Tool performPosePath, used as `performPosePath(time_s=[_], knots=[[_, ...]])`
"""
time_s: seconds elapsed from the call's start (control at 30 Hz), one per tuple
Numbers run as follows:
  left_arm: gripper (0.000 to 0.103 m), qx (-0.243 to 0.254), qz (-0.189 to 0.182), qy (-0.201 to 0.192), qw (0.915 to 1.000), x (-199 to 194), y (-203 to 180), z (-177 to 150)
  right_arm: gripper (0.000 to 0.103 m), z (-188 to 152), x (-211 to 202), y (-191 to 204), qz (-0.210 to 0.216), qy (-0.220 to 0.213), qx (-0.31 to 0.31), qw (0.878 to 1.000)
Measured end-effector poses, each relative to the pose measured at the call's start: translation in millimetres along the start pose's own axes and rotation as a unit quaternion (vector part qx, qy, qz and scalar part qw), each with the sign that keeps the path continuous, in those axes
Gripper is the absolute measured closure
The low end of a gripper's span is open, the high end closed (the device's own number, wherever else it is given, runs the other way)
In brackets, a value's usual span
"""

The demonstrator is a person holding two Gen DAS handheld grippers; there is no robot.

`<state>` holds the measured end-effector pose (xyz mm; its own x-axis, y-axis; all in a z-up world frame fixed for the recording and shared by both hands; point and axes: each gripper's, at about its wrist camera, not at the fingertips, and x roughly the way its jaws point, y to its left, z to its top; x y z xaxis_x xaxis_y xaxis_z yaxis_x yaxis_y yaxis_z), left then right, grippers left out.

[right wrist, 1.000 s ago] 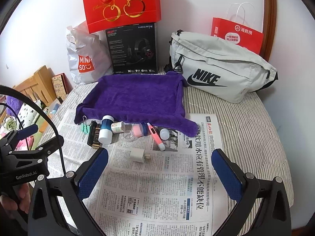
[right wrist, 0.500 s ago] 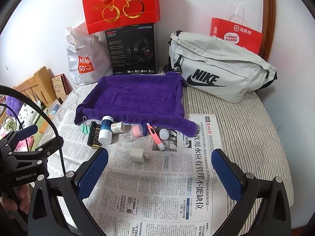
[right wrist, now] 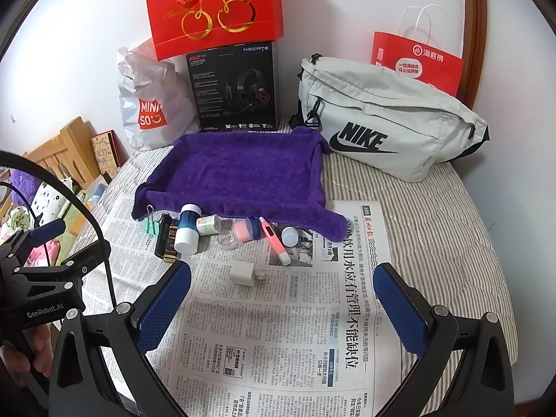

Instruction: Organize rigid objects

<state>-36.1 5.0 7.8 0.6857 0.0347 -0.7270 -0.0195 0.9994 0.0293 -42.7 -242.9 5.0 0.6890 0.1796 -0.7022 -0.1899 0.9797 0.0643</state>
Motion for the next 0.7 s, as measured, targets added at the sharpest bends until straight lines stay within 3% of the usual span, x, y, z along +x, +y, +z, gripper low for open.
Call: performPosePath(time_s=[0.4,0.7], knots=[[0.0,0.001,0.001,0.001,1.0,3,0,0,0.0,0,2,-2,0.0,0.001,0.002,1.0],[0.0,0.002,0.01,0.015,0.9998,37,13,-2,0.0,-1,24,-14,0.009,0.016,0.013,1.0]])
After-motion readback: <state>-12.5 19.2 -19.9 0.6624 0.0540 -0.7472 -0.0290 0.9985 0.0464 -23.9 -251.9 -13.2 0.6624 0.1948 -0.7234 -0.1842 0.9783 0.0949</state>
